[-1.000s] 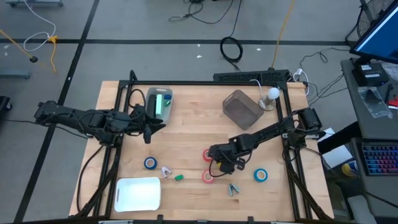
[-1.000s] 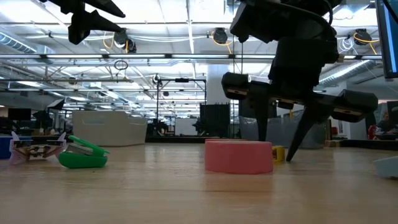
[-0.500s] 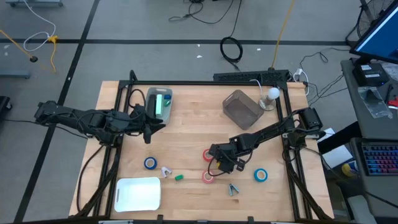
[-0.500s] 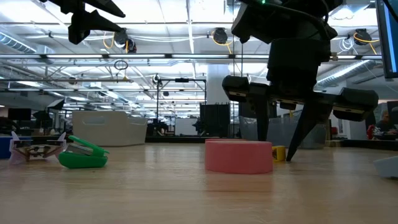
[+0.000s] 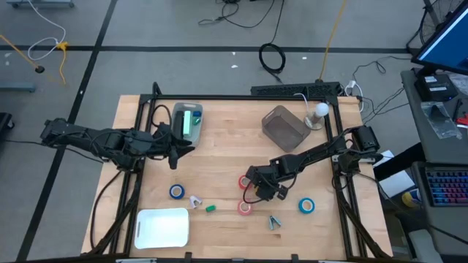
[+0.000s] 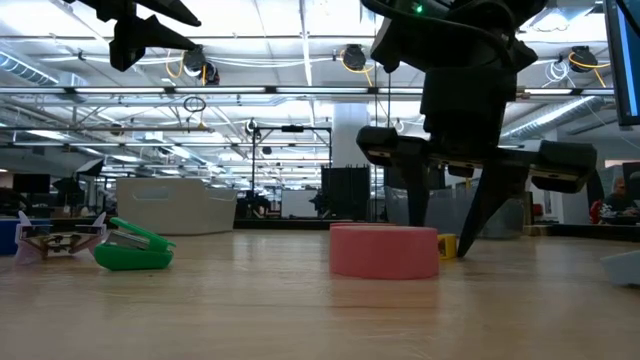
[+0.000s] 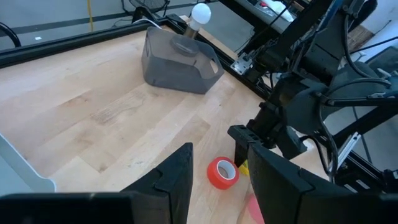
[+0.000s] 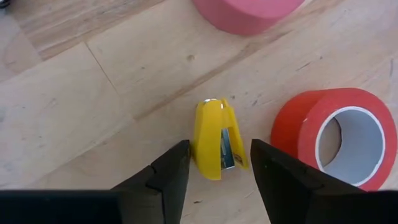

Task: Pick and place Stapler, Stapler remover, tape
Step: Put the yellow staple into the gray bin

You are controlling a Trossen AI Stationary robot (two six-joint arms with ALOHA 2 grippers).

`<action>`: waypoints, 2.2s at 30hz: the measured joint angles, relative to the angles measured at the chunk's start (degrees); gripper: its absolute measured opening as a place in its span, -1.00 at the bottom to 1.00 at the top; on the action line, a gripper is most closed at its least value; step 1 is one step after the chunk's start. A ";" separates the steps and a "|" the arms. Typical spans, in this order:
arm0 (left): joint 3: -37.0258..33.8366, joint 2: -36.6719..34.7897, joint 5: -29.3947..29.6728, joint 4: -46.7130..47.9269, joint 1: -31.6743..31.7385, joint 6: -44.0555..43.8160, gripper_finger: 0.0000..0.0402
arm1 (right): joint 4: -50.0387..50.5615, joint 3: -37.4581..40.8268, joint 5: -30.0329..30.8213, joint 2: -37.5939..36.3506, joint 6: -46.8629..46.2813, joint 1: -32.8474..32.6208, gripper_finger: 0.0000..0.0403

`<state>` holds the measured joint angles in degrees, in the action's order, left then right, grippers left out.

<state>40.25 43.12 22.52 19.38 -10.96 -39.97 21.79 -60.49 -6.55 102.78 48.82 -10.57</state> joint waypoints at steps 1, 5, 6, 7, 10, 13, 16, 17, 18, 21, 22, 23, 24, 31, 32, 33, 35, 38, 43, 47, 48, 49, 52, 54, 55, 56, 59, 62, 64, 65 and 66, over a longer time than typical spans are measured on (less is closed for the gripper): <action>0.00 -0.01 0.00 0.02 0.00 0.00 -0.24 | 0.11 0.00 -0.48 0.00 -0.02 0.01 -0.19; 0.00 -0.01 -0.02 0.02 -0.01 0.03 -0.24 | 0.36 0.04 -0.73 -0.02 -0.11 0.00 -0.26; 0.00 -0.01 -0.04 0.02 -0.04 0.20 -0.24 | 0.49 0.04 -0.79 -0.02 -0.13 0.02 -0.28; 0.00 -0.01 -0.04 0.02 -0.04 0.23 -0.24 | 0.64 0.04 -0.82 -0.04 -0.13 0.02 -0.30; 0.00 -0.01 -0.02 0.02 -0.04 0.24 -0.24 | 0.92 0.07 -0.94 -0.07 -0.13 0.00 -0.38; 0.00 0.00 -0.04 0.01 -0.04 0.22 -0.24 | 0.94 0.07 -1.02 -0.09 -0.14 0.00 -0.47; 0.00 -0.01 -0.04 0.02 -0.04 0.18 -0.24 | 1.04 0.07 -1.11 -0.09 -0.15 -0.02 -0.57; 0.00 -0.01 -0.04 0.02 -0.04 0.17 -0.24 | 1.09 0.07 -1.13 -0.09 -0.15 -0.02 -0.61; 0.00 -0.01 -0.04 0.02 -0.02 0.17 -0.24 | 1.13 0.07 -1.13 -0.11 -0.14 -0.02 -0.65; 0.00 -0.01 -0.06 0.02 -0.02 -0.04 -0.24 | 1.30 0.07 -0.99 -0.15 -0.15 -0.02 -0.72; 0.00 -0.01 -0.10 0.02 -0.02 -0.23 -0.24 | 1.40 0.07 -0.87 -0.16 -0.20 -0.02 -0.73; 0.00 0.00 -0.14 0.02 -0.02 -0.44 -0.24 | 1.44 0.07 -0.71 -0.17 -0.54 -0.02 -0.73; 0.00 0.00 -0.19 0.01 -0.02 -0.67 -0.24 | 1.47 0.07 -0.66 -0.17 -1.10 -0.02 -0.72; 0.00 0.45 -2.50 -0.71 0.00 -2.28 -0.24 | 3.58 0.24 2.00 -2.08 -4.31 0.00 -0.69; 0.00 0.77 -2.86 -0.95 0.00 -2.49 -0.24 | 4.16 0.24 2.33 -2.94 -4.41 0.00 -0.70; 0.00 1.32 -3.07 -1.34 0.00 -2.59 -0.24 | 4.93 0.24 2.62 -3.99 -4.45 0.00 -0.71; 0.02 2.67 -3.53 -3.38 0.00 -2.60 -0.24 | 5.09 0.13 2.64 -5.88 -5.08 0.00 -0.71; 0.04 5.91 -4.64 -7.10 0.02 -2.36 -0.24 | 6.61 0.24 2.50 -9.34 -7.70 -0.02 -0.70; 0.04 13.04 -7.57 -13.95 0.02 2.82 -0.24 | 5.13 0.15 3.98 -15.60 -12.08 0.67 -0.71; 0.04 19.18 -7.74 -21.93 -0.02 9.18 -0.24 | 1.19 0.13 6.78 -19.65 -15.01 2.41 -0.70; 0.01 20.38 -7.73 -23.47 -0.02 10.84 -0.24 | -0.36 0.13 6.76 -20.33 -15.99 3.07 -0.70; -0.02 21.66 -7.72 -25.96 -0.02 12.43 -0.24 | -1.84 0.11 6.62 -21.03 -17.30 3.72 -0.70; 0.03 25.42 -7.72 -32.76 -0.04 16.65 -0.24 | -6.58 0.12 6.51 -22.26 -20.93 5.57 -0.70; 0.02 27.88 -8.15 -37.25 -0.10 19.30 -0.24 | -9.20 0.10 6.47 -22.75 -22.54 6.42 -0.70; 0.02 29.02 -8.44 -39.30 -0.09 20.37 -0.24 | -10.45 0.11 6.43 -22.84 -23.42 6.78 -0.70; 0.02 30.12 -8.89 -40.82 -0.09 21.20 -0.24 | -12.36 0.11 6.27 -22.86 -24.13 7.04 -0.70; 0.02 32.92 -9.39 -44.96 -0.07 21.88 -0.23 | -14.27 0.07 4.77 -22.86 -25.67 7.56 -0.70; 0.23 34.66 -9.41 -46.56 0.07 21.89 -0.17 | -14.71 0.07 4.73 -22.84 -26.10 7.58 -0.70; 0.89 35.56 -9.40 -46.52 0.07 22.36 -0.11 | -14.82 0.07 4.73 -22.84 -26.10 7.58 -0.70; 1.43 36.08 -9.40 -46.54 0.07 22.81 -0.08 | -14.76 0.07 4.69 -22.84 -26.10 7.58 -0.70; 2.19 36.73 -9.44 -46.85 0.07 23.32 -0.05 | -14.76 0.07 4.63 -22.82 -26.14 7.58 -0.70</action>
<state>42.44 79.85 13.08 -27.47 -10.90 -16.64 7.03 -60.42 -1.93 79.96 22.68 -2.98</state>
